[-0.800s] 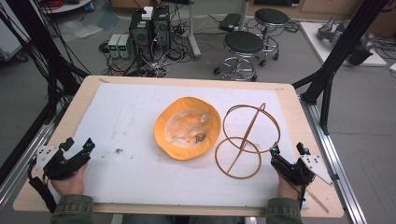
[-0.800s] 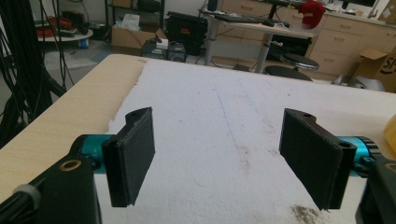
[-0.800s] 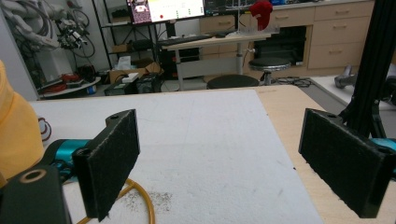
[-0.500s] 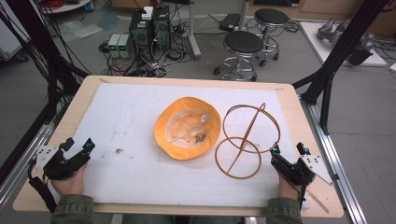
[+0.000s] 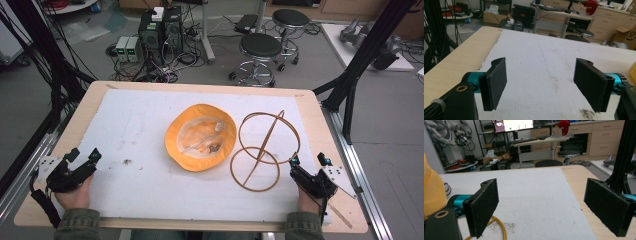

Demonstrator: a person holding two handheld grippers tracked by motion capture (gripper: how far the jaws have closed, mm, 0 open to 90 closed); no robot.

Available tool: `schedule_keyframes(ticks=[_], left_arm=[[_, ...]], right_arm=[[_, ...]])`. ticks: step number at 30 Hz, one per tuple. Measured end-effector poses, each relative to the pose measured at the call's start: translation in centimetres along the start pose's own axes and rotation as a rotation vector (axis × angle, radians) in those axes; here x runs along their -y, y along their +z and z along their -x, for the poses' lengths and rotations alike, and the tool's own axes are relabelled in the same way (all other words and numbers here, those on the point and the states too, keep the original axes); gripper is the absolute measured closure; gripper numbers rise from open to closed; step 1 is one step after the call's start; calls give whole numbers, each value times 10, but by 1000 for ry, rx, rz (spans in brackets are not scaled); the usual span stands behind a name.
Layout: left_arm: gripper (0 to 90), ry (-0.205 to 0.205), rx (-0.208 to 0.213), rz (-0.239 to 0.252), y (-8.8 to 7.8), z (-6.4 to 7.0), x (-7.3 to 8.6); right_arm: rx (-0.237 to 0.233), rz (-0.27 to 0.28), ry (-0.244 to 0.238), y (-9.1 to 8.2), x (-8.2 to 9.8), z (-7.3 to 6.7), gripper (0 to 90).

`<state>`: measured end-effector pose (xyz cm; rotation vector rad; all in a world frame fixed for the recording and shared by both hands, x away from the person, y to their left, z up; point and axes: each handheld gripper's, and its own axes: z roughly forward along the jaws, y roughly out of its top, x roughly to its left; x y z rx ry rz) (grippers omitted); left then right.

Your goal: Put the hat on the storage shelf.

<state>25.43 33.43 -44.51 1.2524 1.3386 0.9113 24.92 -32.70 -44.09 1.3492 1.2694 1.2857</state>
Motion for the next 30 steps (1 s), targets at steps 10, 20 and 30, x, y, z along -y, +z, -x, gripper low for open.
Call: schedule_keyframes(ticks=[10, 20, 30], left_arm=[[283, 13, 51, -59, 19, 6, -3], [277, 76, 101, -29, 29, 19, -14], [273, 106, 127, -15, 39, 29, -38]], right_arm=[[0, 6, 7, 0, -1, 3, 114], [-10, -5, 1, 1, -1, 2, 114], [-9, -6, 6, 1, 0, 2, 115]])
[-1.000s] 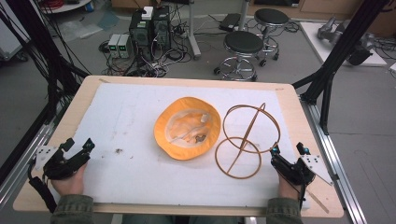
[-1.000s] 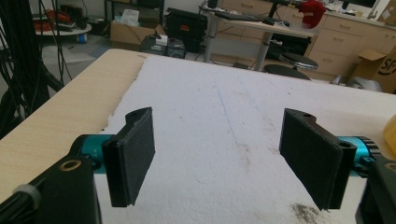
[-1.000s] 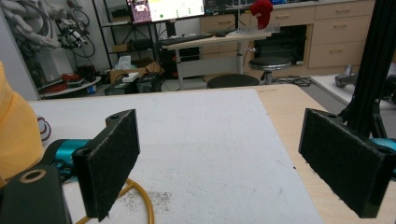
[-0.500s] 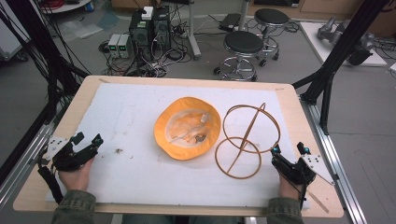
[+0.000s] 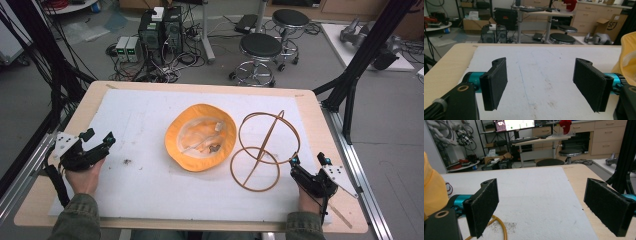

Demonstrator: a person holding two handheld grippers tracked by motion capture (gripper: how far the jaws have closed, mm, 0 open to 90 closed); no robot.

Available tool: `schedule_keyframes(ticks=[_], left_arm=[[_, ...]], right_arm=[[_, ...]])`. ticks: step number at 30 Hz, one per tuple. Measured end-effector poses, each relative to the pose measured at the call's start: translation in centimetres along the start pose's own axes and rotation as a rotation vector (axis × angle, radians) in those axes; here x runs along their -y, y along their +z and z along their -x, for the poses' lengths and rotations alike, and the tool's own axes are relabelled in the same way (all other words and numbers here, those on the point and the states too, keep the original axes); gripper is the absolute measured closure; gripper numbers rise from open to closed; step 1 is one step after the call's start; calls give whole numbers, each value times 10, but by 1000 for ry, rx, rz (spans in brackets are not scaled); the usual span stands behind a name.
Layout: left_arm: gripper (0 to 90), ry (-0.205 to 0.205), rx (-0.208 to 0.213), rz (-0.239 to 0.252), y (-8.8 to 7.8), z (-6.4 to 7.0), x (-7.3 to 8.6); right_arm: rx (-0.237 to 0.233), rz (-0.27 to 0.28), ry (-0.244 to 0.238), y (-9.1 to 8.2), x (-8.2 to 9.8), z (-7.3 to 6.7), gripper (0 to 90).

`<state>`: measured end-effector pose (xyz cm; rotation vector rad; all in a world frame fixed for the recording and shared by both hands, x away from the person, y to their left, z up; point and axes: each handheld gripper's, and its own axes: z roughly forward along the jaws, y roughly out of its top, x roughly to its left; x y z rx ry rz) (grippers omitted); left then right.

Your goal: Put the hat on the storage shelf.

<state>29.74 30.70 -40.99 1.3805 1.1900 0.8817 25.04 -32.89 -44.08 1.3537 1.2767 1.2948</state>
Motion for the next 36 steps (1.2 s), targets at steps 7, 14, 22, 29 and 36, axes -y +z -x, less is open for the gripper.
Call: schedule_keyframes(ticks=[7, 14, 22, 29, 36], left_arm=[[257, -39, 26, -42, 12, 7, -14], [284, -17, 74, -81, 31, 29, -18], [281, 78, 174, -112, 57, 53, -32], [311, 62, 249, -130, 71, 68, -38], [303, 64, 293, -130, 85, 76, -45]], right_arm=[[2, 1, 3, 0, -1, 0, 115], [-4, 0, 11, 0, -1, 0, 115], [-2, 3, 19, 1, -1, 1, 114], [-8, 5, 26, 0, -1, 0, 115], [-10, 6, 27, 0, -1, 0, 114]])
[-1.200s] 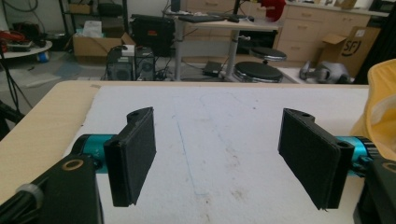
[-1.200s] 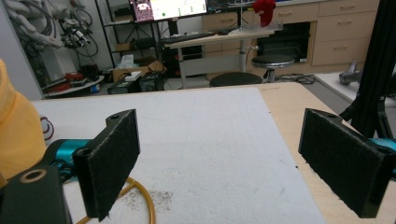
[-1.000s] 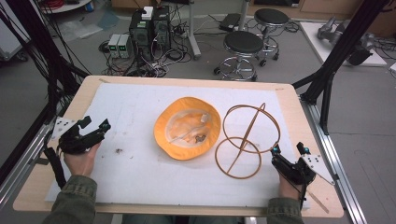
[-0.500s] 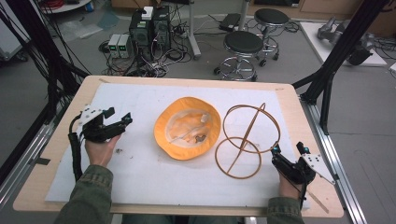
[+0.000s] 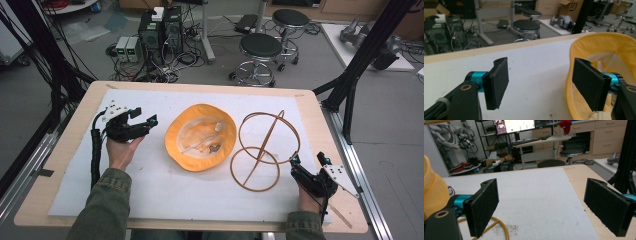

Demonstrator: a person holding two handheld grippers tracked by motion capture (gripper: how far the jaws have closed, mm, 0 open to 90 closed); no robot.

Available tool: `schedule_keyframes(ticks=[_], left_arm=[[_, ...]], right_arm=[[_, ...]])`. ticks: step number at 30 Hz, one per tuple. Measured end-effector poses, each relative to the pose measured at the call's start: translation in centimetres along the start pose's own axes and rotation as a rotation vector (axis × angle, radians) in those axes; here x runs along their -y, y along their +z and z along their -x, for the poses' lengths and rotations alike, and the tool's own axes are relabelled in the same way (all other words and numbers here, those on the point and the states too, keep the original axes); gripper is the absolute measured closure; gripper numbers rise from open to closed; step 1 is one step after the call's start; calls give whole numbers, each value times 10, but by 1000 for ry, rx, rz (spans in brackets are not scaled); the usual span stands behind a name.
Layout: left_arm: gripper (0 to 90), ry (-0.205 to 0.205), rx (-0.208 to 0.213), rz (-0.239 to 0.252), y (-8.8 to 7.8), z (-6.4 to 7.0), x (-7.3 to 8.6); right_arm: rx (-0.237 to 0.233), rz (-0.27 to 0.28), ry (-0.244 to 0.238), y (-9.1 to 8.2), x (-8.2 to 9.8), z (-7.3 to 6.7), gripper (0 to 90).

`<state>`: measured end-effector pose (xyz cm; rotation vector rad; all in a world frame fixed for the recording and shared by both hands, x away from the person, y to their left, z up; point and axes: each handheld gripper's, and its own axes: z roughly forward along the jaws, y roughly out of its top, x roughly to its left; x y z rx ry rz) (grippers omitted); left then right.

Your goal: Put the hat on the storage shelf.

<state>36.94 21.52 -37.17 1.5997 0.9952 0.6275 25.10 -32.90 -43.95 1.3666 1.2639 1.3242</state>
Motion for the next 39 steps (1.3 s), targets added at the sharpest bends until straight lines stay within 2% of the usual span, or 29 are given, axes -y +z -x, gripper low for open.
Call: schedule_keyframes(ticks=[2, 4, 7, 10, 11, 12, 13, 17, 19, 22, 27, 32, 33, 34, 35, 36, 37, 38, 39], left_arm=[[304, 15, 25, 1, 4, 2, -3], [307, 41, 28, -15, 9, 4, -7], [307, 34, 49, -28, 14, 4, -11], [306, 26, 101, -36, 22, 7, -14], [302, 21, 122, -55, 29, 10, -15], [301, 21, 122, -55, 29, 10, -15], [301, 37, 141, -88, 37, 14, -15], [301, 49, 171, -127, 51, 21, -16], [287, 59, 185, -188, 64, 27, -19], [286, 47, 188, -196, 74, 34, -23], [299, 60, 175, -212, 82, 37, -27], [301, 33, 182, -242, 92, 38, -23], [302, 13, 193, -265, 96, 37, -22], [307, 13, 193, -265, 96, 37, -22], [318, 23, 216, -298, 100, 37, -21], [325, 23, 216, -298, 100, 37, -21], [332, 20, 224, -328, 104, 36, -18], [337, 20, 224, -328, 104, 36, -18], [346, 1, 229, -340, 105, 33, -16]], right_arm=[[0, 3, 1, 0, 0, 0, 114], [-8, 5, -1, 2, 0, -3, 114], [-18, 0, -11, 3, 0, -5, 115], [-21, 3, -19, 3, -1, -7, 114], [-21, 4, -30, 3, -1, -8, 114], [-20, 2, -30, 3, -1, -8, 114], [-21, 3, -31, 4, -1, -8, 114], [-24, 1, -40, 4, -1, -8, 115], [-23, 0, -32, 5, -1, -8, 114], [-25, 0, -31, 6, -2, -8, 114], [-30, 1, -38, 7, -2, -9, 114], [-22, 9, -59, 8, -3, -8, 114], [-22, 5, -51, 8, -3, -8, 114], [-21, 9, -47, 8, -3, -8, 114], [-21, 12, -44, 9, -3, -7, 115], [-21, 12, -44, 9, -3, -7, 115], [-23, 8, -45, 8, -3, -7, 114], [-23, 8, -45, 8, -3, -7, 114], [-26, 6, -46, 9, -3, -7, 114]])
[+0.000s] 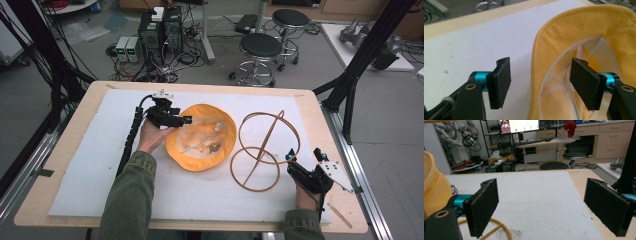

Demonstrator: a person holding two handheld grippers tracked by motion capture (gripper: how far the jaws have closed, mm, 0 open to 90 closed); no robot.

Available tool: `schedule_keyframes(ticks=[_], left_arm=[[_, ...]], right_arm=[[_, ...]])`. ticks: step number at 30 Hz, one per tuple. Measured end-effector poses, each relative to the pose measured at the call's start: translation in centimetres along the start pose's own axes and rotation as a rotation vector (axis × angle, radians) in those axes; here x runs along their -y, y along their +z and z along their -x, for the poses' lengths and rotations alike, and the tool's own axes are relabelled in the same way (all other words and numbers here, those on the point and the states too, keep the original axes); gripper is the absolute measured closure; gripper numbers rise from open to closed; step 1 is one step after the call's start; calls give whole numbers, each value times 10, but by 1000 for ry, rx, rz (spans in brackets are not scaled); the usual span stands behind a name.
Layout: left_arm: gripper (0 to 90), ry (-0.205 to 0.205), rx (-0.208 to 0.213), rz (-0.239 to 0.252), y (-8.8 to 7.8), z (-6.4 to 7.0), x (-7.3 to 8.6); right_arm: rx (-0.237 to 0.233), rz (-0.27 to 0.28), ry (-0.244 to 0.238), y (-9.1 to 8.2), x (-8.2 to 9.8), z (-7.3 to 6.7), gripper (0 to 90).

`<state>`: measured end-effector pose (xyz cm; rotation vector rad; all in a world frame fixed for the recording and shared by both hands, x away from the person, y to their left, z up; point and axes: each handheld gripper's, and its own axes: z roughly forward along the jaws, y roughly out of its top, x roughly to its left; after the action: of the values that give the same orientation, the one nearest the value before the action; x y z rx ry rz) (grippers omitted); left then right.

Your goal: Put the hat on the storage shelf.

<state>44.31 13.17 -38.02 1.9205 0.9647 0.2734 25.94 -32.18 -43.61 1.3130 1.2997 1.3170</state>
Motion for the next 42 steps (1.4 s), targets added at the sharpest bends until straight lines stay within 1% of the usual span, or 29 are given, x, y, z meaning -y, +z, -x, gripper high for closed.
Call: schedule_keyframes(ticks=[2, 4, 5, 6, 7, 9, 10, 11, 13, 14, 15, 17, 18, 19, 22, 24, 27, 29, 31, 33, 34, 36, 40, 41, 42], left_arm=[[363, -13, 3, -4, 1, -3, 1], [392, -14, 7, -4, 1, -3, 1], [392, -12, 3, 2, 2, -3, 1], [444, -13, 10, 0, 2, -3, 2], [474, -10, 18, -5, 3, -4, 2], [537, -2, 16, -9, 4, -3, 3], [574, 0, 23, -14, 5, -3, 3], [625, 12, 13, -30, 6, -1, 3], [776, 25, 8, -39, 7, 0, 4], [860, 25, 8, -39, 7, 0, 4], [860, 22, 25, -32, 6, 1, 5], [867, 19, 46, -35, 6, 2, 5], [869, 24, 57, -39, 5, 2, 5], [870, 22, 66, -34, 3, 2, 4], [870, 17, 57, -30, 1, 1, 4], [870, 18, 42, -22, 0, 1, 5], [870, 22, 45, -17, 0, 2, 6], [869, 12, 50, -10, 0, 2, 6], [870, 12, 53, -6, 0, 2, 6], [869, 25, 53, 17, -2, 4, 5], [870, 25, 53, 17, -2, 4, 5], [869, 38, 48, 34, -3, 6, 4], [869, 31, 57, 72, -4, 10, 3], [869, 31, 57, 72, -4, 10, 3], [869, 34, 56, 92, -4, 12, 2]], right_arm=[[-2, 0, 4, 0, 0, 0, 114], [-1, 6, 3, 0, 0, 0, 114], [-1, 6, 3, 0, 0, 0, 114], [-5, -1, 9, -1, 0, 1, 114], [-5, 0, 15, -1, 0, 1, 114], [-7, -3, 14, -1, 0, 2, 114], [-8, -2, 13, -1, 0, 2, 114], [-7, -2, 18, -1, 0, 2, 114], [-6, -2, 19, -1, 0, 2, 114], [-5, -5, 22, -1, -1, 2, 114], [-5, -5, 22, -1, -1, 2, 114], [-4, 0, 21, -1, 0, 3, 114], [-3, 1, 21, -1, 0, 3, 114], [-6, -1, 17, -1, 0, 4, 114], [-4, -5, 18, -1, 0, 4, 114], [-4, -4, 19, -1, 0, 4, 114], [-5, -3, 16, -1, -1, 4, 114], [-5, -3, 16, -1, 0, 4, 114], [-5, -4, 18, -1, 0, 4, 114], [-4, 2, 19, -1, 0, 4, 114], [-4, 1, 21, -1, 0, 4, 114], [-5, -5, 18, -1, 0, 4, 114], [-11, -4, 17, -1, 0, 3, 114], [-11, -4, 17, -1, 0, 3, 114], [-13, -3, 14, -1, 0, 3, 114]])
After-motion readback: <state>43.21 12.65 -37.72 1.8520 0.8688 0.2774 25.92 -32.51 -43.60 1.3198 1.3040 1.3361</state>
